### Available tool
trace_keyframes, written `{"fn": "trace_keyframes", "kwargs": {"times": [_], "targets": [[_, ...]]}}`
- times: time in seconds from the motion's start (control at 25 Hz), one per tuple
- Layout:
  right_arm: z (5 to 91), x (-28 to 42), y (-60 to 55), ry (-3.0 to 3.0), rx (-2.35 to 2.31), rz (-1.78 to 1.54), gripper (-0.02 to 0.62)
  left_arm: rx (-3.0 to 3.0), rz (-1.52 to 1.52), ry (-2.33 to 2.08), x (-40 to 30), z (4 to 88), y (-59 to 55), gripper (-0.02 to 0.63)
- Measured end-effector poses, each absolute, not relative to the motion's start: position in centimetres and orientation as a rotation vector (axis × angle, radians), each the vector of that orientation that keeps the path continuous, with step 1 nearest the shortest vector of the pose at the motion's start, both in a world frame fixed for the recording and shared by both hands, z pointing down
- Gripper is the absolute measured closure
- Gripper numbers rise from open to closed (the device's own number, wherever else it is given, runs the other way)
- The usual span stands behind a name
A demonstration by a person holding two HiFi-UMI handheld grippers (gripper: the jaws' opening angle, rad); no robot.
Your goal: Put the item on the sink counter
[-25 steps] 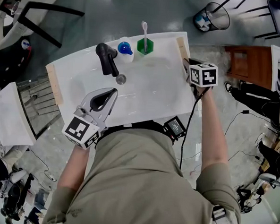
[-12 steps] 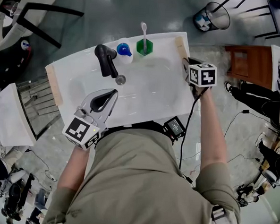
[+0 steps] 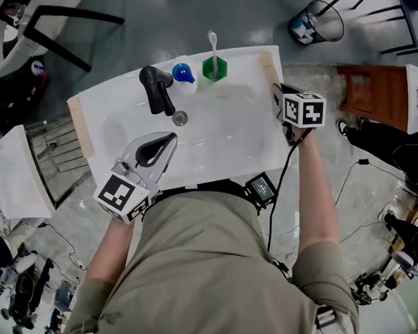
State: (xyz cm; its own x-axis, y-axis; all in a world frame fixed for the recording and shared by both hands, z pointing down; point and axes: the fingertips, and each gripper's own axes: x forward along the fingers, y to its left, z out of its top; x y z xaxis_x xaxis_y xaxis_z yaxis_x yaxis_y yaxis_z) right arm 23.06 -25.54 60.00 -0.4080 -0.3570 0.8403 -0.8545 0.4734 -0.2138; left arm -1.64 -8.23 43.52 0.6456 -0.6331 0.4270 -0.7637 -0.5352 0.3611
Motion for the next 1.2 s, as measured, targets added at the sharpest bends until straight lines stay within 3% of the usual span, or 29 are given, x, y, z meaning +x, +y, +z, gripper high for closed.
{"fn": "trace_keyframes", "kwargs": {"times": [0.48, 1.2], "targets": [[59.7, 23.0, -25.3, -1.967, 0.978, 0.776, 0.532, 2.349, 0.334, -1.080, -1.4, 43.5, -8.2, 0.600], [59.2, 25.1, -25.8, -1.941, 1.050, 0.711, 0.468, 2.357, 0.328, -1.062, -1.0, 43.6, -8.6, 0.600]]}}
